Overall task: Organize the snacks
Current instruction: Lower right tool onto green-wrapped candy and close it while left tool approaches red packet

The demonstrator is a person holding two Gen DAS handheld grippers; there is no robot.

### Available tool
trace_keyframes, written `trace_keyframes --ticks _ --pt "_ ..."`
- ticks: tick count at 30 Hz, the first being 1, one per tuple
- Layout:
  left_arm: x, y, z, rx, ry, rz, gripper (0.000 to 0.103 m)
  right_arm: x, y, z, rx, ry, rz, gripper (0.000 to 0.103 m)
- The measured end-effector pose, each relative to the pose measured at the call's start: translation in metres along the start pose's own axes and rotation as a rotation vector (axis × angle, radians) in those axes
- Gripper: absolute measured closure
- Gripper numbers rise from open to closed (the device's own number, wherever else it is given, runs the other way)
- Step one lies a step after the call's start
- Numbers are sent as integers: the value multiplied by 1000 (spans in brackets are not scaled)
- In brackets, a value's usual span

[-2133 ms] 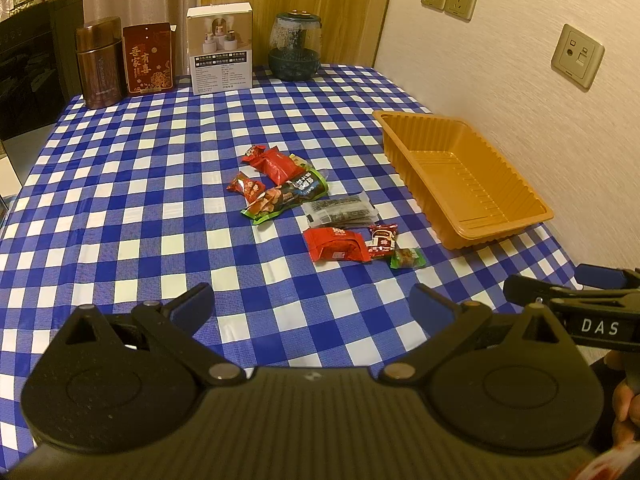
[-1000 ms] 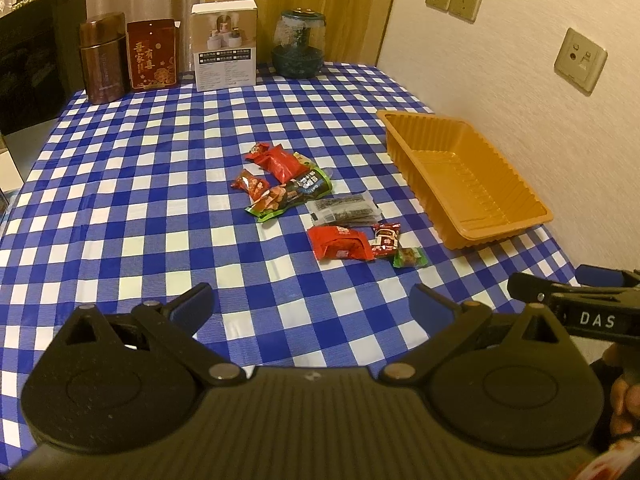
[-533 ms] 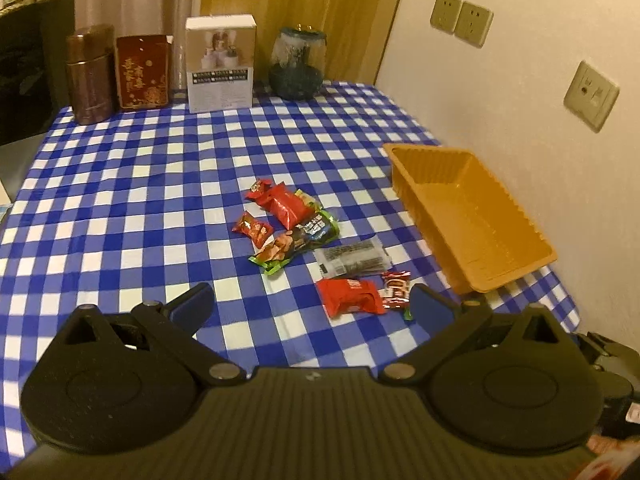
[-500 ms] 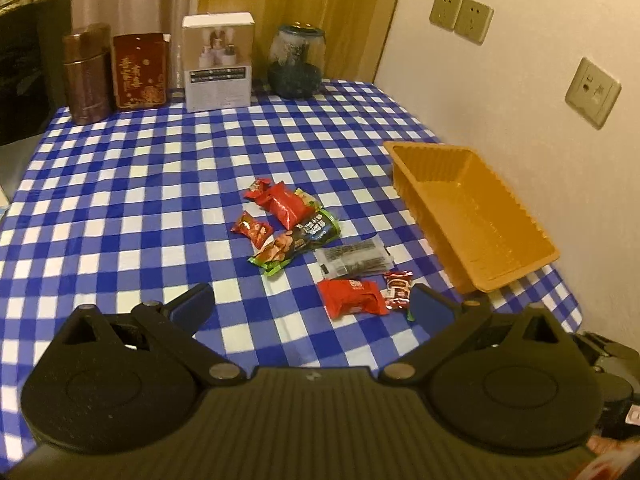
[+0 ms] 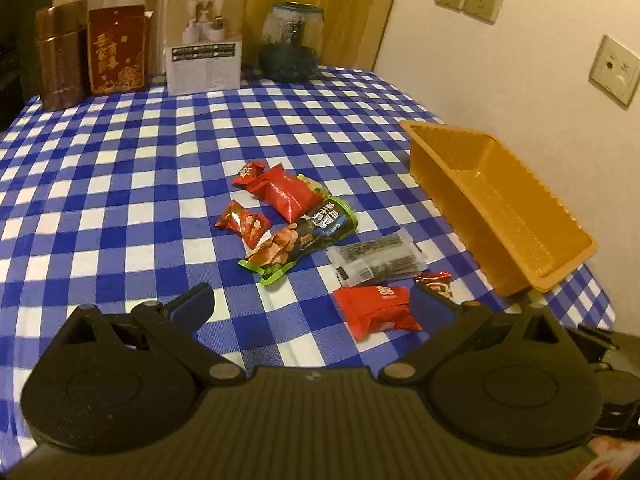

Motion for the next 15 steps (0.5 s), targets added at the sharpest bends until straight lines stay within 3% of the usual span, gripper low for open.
trace_keyframes --ticks 3,15 --pt "-2 4 -1 2 33 31 0 -2 13 -1 -16 -7 -19 42" --pt "-4 16 -4 -55 13 32 0 -8 34 5 -14 -90 -87 55"
Point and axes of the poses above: each gripper's, at about its wrist camera, not at the fingertips, and y roughly the way its jaws point, x to its right, z to its top, the point moved 4 cm from there along y, roughly the way its jaws point, and after that the axes turned 14 degrees about -y, right-handed, at the moved point
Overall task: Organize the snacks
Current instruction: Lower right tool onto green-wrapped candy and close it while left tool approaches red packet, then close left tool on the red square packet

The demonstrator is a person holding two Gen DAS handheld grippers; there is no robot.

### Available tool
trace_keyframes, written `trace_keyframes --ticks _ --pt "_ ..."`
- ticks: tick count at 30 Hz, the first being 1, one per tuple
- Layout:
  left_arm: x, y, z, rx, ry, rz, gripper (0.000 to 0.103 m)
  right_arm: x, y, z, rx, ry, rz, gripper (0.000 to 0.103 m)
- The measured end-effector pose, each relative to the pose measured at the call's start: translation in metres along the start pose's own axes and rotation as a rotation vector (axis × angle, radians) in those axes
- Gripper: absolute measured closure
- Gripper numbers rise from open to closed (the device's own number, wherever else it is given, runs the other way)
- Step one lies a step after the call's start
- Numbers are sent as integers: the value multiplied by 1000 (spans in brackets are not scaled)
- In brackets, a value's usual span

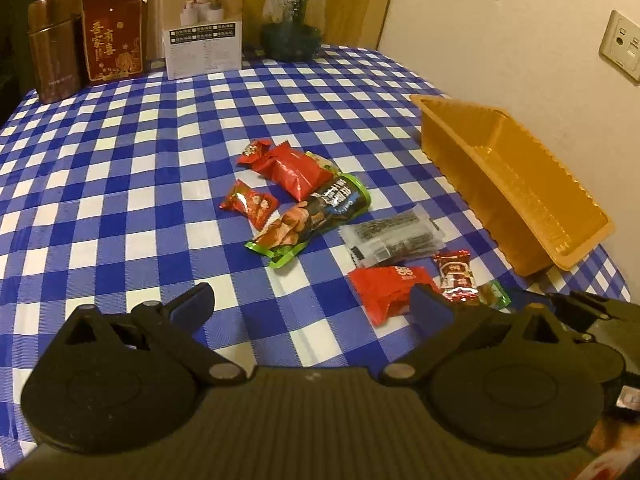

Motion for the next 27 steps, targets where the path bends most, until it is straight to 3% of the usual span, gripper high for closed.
trace_keyframes --ticks 6,8,11,17,22,27 --pt "7 2 -4 -7 28 -23 0 -3 4 2 8 -22 -10 56" --pt "9 3 -4 -6 33 -35 0 -4 4 3 10 -33 -20 70" --pt "14 4 -5 -4 46 -52 0 -2 2 2 7 -23 -14 75" --pt "30 16 -12 -9 68 -91 0 12 -10 -7 -9 44 -31 76" --pt "42 29 -17 -1 99 -78 1 24 -21 -13 -17 85 -63 76" --pt "50 42 -19 0 109 -61 9 34 -24 -17 -28 120 -69 76"
Point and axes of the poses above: each gripper's, at about its wrist camera, not at the fingertips, and y roughly the way its jaws point, x to its right, z to its top, the point moved 4 cm from there along y, roughly the way its jaws point, and after that the axes turned 14 degrees about -y, right-handed, at the moved point
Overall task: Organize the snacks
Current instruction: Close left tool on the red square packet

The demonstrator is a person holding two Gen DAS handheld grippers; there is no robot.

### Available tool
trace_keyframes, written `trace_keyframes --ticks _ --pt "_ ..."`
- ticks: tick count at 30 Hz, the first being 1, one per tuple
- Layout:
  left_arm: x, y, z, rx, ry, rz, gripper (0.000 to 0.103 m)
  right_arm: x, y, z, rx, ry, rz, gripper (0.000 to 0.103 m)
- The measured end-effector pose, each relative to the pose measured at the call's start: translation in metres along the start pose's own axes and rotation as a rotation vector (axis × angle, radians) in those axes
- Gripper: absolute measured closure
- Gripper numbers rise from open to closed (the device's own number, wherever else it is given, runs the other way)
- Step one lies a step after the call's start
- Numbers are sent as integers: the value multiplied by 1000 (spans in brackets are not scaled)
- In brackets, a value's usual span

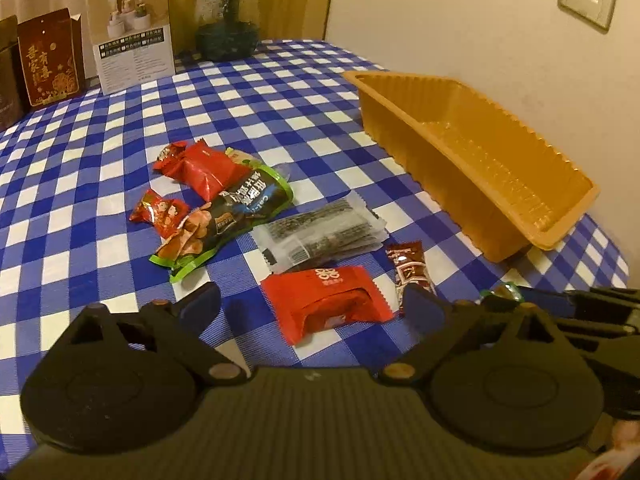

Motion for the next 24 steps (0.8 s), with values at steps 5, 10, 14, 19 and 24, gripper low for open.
trace_keyframes --ticks 5,10,14,19,24 --pt "2 12 -1 -3 -17 19 14 1 0 0 1 0 3 76" --pt "7 15 -4 3 20 33 22 0 0 -1 -1 -1 3 76" --pt "6 14 -5 10 42 56 34 -1 0 0 -3 -1 3 76" --pt "0 9 -4 14 6 68 45 -4 0 -1 -4 -4 7 76" --pt "-6 4 -6 13 -2 93 62 -8 0 1 -3 -10 15 76"
Point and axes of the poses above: each gripper's, at about its wrist camera, not at the fingertips, and y roughly the way its jaws point, x to its right, z to its top, the point moved 4 cm from there along y, roughly the way its jaws point, and after that the axes turned 14 degrees about -y, right-handed, at the moved point
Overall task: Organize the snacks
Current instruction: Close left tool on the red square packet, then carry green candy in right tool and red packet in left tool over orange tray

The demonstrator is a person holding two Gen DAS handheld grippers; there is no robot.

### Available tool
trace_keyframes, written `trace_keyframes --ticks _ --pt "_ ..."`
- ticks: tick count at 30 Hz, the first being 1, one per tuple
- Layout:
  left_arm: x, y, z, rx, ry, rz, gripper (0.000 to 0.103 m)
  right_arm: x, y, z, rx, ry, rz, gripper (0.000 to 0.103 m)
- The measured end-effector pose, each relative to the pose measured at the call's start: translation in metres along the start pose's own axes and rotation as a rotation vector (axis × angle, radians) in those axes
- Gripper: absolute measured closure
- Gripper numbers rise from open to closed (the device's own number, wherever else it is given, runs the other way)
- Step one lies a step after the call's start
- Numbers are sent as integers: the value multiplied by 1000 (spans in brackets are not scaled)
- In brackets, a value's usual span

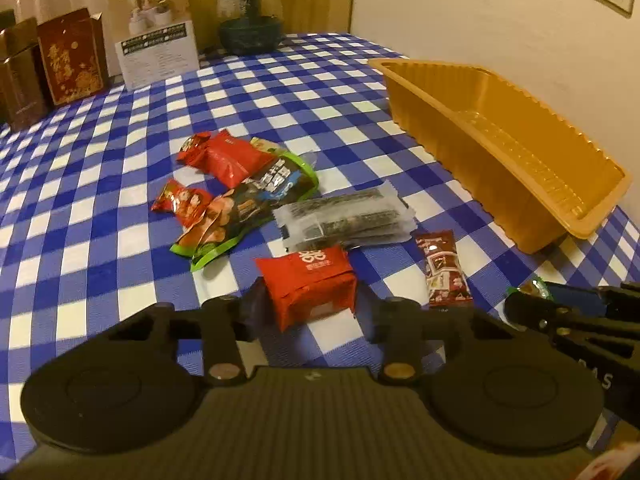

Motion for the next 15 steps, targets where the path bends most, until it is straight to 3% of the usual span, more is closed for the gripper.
trace_keyframes --ticks 15 --pt "-5 -43 11 50 -35 -22 64 -14 -22 10 52 -42 32 76"
Point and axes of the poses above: each gripper's, at about its wrist camera, not at the fingertips, and y roughly the way its jaws point, x to its right, z to its top, the point moved 4 cm from there along y, roughly the way its jaws point, and after that the axes turned 14 degrees about -y, right-handed, at the moved point
